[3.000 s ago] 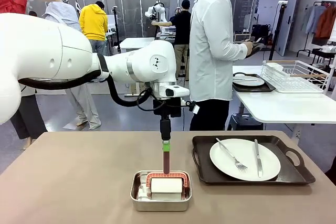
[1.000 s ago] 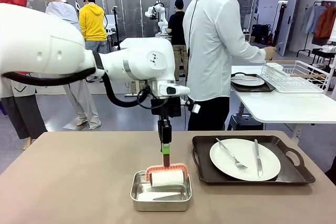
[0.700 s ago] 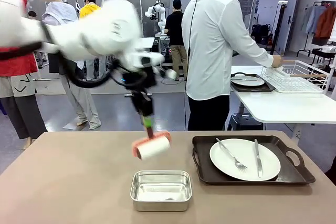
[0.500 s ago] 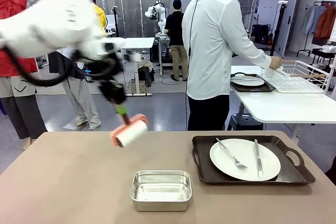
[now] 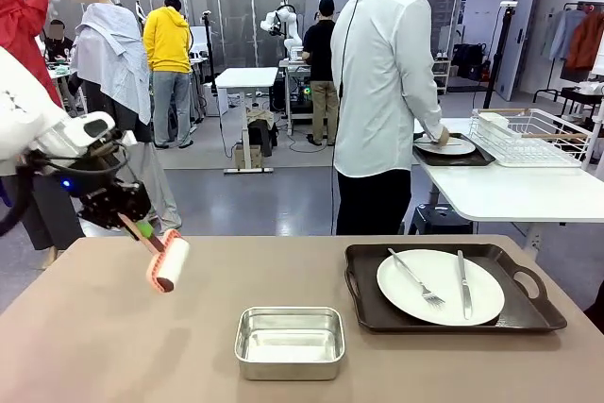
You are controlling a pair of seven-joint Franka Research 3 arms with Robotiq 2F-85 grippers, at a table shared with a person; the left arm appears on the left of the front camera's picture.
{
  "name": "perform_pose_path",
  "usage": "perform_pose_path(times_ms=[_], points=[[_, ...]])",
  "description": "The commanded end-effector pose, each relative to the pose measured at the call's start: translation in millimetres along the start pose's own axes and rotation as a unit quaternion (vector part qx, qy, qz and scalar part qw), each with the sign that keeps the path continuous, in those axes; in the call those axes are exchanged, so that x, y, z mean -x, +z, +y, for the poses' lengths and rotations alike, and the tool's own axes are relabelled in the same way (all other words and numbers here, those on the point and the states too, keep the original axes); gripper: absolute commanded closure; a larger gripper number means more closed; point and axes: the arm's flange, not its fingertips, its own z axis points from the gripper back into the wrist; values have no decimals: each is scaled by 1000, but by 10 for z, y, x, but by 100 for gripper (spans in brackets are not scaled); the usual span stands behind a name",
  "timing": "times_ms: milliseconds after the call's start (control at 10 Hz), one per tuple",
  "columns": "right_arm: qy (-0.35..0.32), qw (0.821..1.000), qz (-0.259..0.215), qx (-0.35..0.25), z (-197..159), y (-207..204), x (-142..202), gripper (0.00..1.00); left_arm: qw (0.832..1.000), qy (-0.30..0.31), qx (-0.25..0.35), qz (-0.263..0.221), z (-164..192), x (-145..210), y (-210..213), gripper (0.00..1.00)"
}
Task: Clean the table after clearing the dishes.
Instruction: When the left (or right) Handle tray is removed, use the left hand (or right hand) to clean the left (or right) side of the table with the Lint Roller.
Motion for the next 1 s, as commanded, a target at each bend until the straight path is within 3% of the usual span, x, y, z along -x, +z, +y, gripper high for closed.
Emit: perform_pose_path(times_ms=[0,100,500,600,700,900], points=[[-7,1000,-4,-7,18,6,4,0,997,-78,28,1,-231,-73,-90,100],[-7,1000,-4,-7,18,6,4,0,1000,0,0,0,0,0,0,100],[-7,1000,-4,-7,18,6,4,0,1000,0,0,0,0,0,0,100],[-7,1000,-4,-7,18,6,4,0,1000,-1,5,4,9,-23,-54,79],[-7,1000,-4,-7,18,6,4,0,1000,26,6,5,36,-265,-354,79],[-7,1000,-4,-7,18,6,4,0,997,26,49,55,68,-524,-684,79]])
